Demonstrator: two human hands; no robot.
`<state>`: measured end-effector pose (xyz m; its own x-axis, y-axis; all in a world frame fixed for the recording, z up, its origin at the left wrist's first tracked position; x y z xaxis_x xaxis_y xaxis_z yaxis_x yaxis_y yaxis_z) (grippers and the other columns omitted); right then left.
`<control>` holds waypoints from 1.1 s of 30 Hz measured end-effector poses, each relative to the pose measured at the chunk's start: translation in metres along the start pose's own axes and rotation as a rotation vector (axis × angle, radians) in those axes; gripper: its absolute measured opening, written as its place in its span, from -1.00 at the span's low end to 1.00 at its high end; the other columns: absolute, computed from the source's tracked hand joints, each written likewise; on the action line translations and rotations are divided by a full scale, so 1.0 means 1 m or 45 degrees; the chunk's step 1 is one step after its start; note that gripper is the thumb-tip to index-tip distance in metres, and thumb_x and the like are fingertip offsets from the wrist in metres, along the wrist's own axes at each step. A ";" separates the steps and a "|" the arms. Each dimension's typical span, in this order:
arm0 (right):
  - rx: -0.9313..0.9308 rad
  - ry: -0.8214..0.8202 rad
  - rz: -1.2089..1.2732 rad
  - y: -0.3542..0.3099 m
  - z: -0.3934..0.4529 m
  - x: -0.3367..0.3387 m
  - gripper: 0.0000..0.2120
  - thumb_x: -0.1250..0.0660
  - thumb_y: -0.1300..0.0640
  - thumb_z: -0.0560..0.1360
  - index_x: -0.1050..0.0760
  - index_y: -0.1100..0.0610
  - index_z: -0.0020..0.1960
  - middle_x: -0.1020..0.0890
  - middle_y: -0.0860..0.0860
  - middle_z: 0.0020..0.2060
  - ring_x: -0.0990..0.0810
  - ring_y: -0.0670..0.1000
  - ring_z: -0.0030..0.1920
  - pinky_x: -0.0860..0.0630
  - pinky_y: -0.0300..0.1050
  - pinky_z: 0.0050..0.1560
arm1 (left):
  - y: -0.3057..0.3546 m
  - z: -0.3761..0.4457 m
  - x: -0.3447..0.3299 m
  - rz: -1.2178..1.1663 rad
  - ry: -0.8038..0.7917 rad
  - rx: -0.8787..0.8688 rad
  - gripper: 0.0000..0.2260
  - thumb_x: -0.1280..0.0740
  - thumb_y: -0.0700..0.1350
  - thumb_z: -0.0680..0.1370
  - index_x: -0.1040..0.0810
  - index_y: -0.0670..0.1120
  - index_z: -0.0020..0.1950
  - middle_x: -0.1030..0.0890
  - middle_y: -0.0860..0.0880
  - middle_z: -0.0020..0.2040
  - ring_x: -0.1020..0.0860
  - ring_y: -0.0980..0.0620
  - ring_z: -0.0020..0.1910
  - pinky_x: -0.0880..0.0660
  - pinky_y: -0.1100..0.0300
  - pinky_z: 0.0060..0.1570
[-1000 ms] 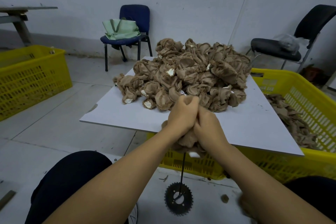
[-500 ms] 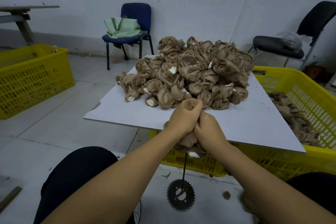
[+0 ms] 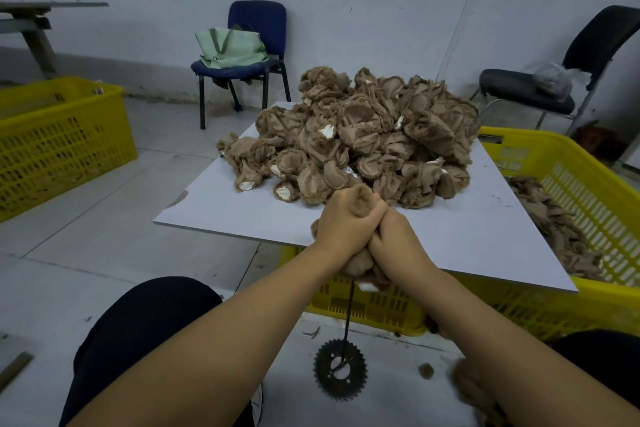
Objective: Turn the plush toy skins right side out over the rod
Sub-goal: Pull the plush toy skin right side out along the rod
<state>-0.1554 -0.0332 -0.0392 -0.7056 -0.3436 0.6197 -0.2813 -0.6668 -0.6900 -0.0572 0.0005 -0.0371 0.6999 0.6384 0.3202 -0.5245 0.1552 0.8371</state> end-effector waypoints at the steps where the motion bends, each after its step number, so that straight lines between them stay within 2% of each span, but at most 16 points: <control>1: -0.042 -0.024 -0.017 0.005 -0.001 -0.001 -0.80 -0.23 0.26 0.60 -0.55 0.12 0.16 -0.63 -0.04 -0.08 -0.61 -0.05 -0.05 -0.51 -0.20 -0.09 | 0.000 0.001 -0.003 0.037 -0.070 0.071 -0.78 -0.29 0.10 0.48 -0.46 0.05 -0.32 -0.55 0.01 -0.38 -0.56 0.09 -0.32 -0.56 -0.02 -0.23; 3: -0.111 -0.097 -0.050 0.016 -0.009 -0.007 -0.91 -0.23 0.25 0.60 -0.49 0.10 0.00 -0.56 -0.05 -0.21 -0.58 0.00 -0.15 -0.48 -0.13 -0.19 | -0.002 0.000 -0.009 0.126 -0.179 0.201 -0.76 -0.30 0.12 0.48 -0.48 0.03 -0.31 -0.54 0.04 -0.38 -0.56 0.03 -0.29 -0.56 -0.07 -0.17; 7: -0.084 -0.022 -0.009 0.015 -0.008 -0.005 -0.83 -0.23 0.25 0.60 -0.53 0.19 0.16 -0.61 0.04 -0.07 -0.59 -0.01 -0.07 -0.52 -0.17 -0.11 | -0.001 0.001 -0.006 0.103 -0.146 0.234 -0.82 -0.32 0.11 0.50 -0.53 0.06 -0.24 -0.56 0.14 -0.37 -0.58 0.00 -0.24 -0.52 0.09 -0.21; 10: 0.007 0.025 -0.013 0.007 -0.006 0.000 -0.76 -0.23 0.25 0.59 -0.53 0.20 0.23 -0.60 -0.01 -0.04 -0.59 -0.04 -0.04 -0.54 -0.20 -0.06 | 0.000 0.000 -0.005 -0.037 -0.075 0.149 -0.83 -0.34 0.03 0.53 -0.59 0.04 -0.24 -0.59 0.01 -0.39 -0.59 -0.02 -0.30 -0.56 0.04 -0.27; 12: 0.043 0.065 0.004 0.007 -0.009 0.003 -0.75 -0.24 0.24 0.58 -0.54 0.19 0.23 -0.60 -0.03 -0.03 -0.59 -0.07 -0.03 -0.52 -0.26 -0.05 | 0.000 -0.006 -0.007 -0.067 -0.009 0.051 -0.77 -0.32 0.05 0.50 -0.62 -0.07 -0.21 -0.61 -0.14 -0.36 -0.59 -0.08 -0.32 -0.58 0.10 -0.27; 14: 0.004 0.033 0.004 0.012 -0.012 -0.002 -0.77 -0.23 0.24 0.59 -0.55 0.19 0.20 -0.61 -0.01 -0.05 -0.60 -0.05 -0.03 -0.55 -0.21 -0.05 | -0.007 -0.009 -0.011 -0.059 -0.029 0.037 -0.73 -0.30 0.05 0.48 -0.54 -0.12 -0.29 -0.55 -0.18 -0.39 -0.54 -0.12 -0.37 -0.51 0.06 -0.33; 15: -0.044 -0.012 -0.025 0.016 -0.012 -0.007 -0.80 -0.23 0.24 0.59 -0.54 0.19 0.16 -0.61 0.01 -0.07 -0.60 -0.01 -0.03 -0.54 -0.17 -0.06 | -0.013 -0.009 -0.012 -0.037 -0.052 0.100 -0.72 -0.31 0.02 0.49 -0.45 -0.11 -0.35 -0.49 -0.15 -0.43 -0.47 -0.10 -0.42 -0.44 0.02 -0.36; 17: -0.132 -0.101 -0.101 0.023 -0.012 -0.018 -0.87 -0.22 0.25 0.60 -0.51 0.19 0.09 -0.57 0.04 -0.11 -0.59 0.07 -0.04 -0.50 -0.13 -0.10 | -0.026 -0.005 -0.013 0.034 -0.104 0.269 -0.66 -0.33 -0.02 0.51 -0.29 -0.04 -0.39 -0.33 0.01 -0.49 -0.34 0.01 -0.45 -0.29 0.09 -0.38; 19: -0.165 -0.141 -0.124 0.025 -0.009 -0.020 -0.89 -0.21 0.26 0.60 -0.50 0.19 0.06 -0.57 0.07 -0.11 -0.59 0.10 -0.04 -0.51 -0.07 -0.10 | -0.029 -0.004 -0.014 0.126 -0.119 0.308 -0.63 -0.31 0.01 0.52 -0.25 0.03 -0.43 -0.31 0.06 -0.54 -0.31 0.06 -0.47 -0.25 0.14 -0.37; 22: -0.113 -0.073 -0.064 0.016 -0.007 -0.009 -0.87 -0.22 0.23 0.58 -0.51 0.14 0.08 -0.63 0.07 -0.08 -0.62 0.07 -0.05 -0.59 0.05 -0.06 | -0.011 -0.002 -0.012 0.044 -0.052 0.240 -0.68 -0.27 0.12 0.47 -0.38 0.00 -0.42 -0.44 0.03 -0.51 -0.44 0.01 -0.45 -0.40 0.03 -0.41; 25: 0.036 0.064 0.030 0.001 0.003 0.008 -0.67 -0.19 0.16 0.58 -0.49 0.09 0.32 -0.65 0.00 0.10 -0.62 -0.04 0.08 -0.59 -0.10 0.05 | 0.005 0.005 -0.005 -0.198 0.110 0.049 -0.75 -0.25 0.12 0.44 -0.45 0.01 -0.36 -0.53 -0.13 -0.42 -0.54 -0.11 -0.39 -0.50 0.02 -0.36; 27: 0.008 0.016 -0.019 0.003 0.006 0.003 -0.67 -0.18 0.19 0.60 -0.49 0.12 0.33 -0.65 0.03 0.09 -0.62 0.00 0.07 -0.58 -0.09 0.04 | -0.004 0.005 -0.005 -0.269 0.087 0.036 -0.82 -0.29 0.03 0.49 -0.50 0.03 -0.30 -0.56 -0.20 -0.35 -0.58 -0.13 -0.32 -0.55 0.02 -0.26; 30: -0.189 -0.228 -0.224 0.021 -0.007 -0.024 -0.82 -0.18 0.20 0.62 -0.51 0.20 0.14 -0.59 0.06 -0.09 -0.61 0.11 -0.01 -0.49 -0.08 -0.09 | -0.041 -0.009 -0.015 -0.093 -0.116 0.296 -0.72 -0.29 0.01 0.52 -0.37 -0.02 -0.36 -0.44 -0.01 -0.47 -0.46 0.01 -0.42 -0.41 0.02 -0.32; 31: -0.234 -0.289 -0.256 0.026 -0.013 -0.031 -0.83 -0.18 0.20 0.63 -0.50 0.22 0.13 -0.58 0.10 -0.09 -0.59 0.13 0.00 -0.46 -0.07 -0.09 | -0.052 -0.015 -0.019 -0.041 -0.169 0.342 -0.67 -0.29 -0.01 0.54 -0.31 -0.02 -0.39 -0.38 0.06 -0.52 -0.39 0.07 -0.47 -0.34 0.06 -0.34; 33: -0.274 -0.303 -0.249 0.031 -0.016 -0.033 -0.83 -0.18 0.22 0.63 -0.50 0.26 0.12 -0.59 0.18 -0.05 -0.57 0.14 -0.02 -0.44 -0.03 -0.07 | -0.059 -0.018 -0.022 0.020 -0.203 0.358 -0.65 -0.28 -0.02 0.57 -0.27 -0.01 -0.38 -0.34 0.07 -0.54 -0.34 0.12 -0.50 -0.28 0.10 -0.35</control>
<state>-0.1519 -0.0322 -0.0871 -0.4614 -0.3841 0.7998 -0.5439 -0.5897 -0.5970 -0.0507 -0.0094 -0.1016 0.7718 0.5094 0.3807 -0.3969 -0.0820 0.9142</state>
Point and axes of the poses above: each hand's wrist, its own z-axis towards the middle knuckle, its own x-axis out of the back of the hand, y = z × x, the point moved 4 cm from there along z, towards the middle knuckle
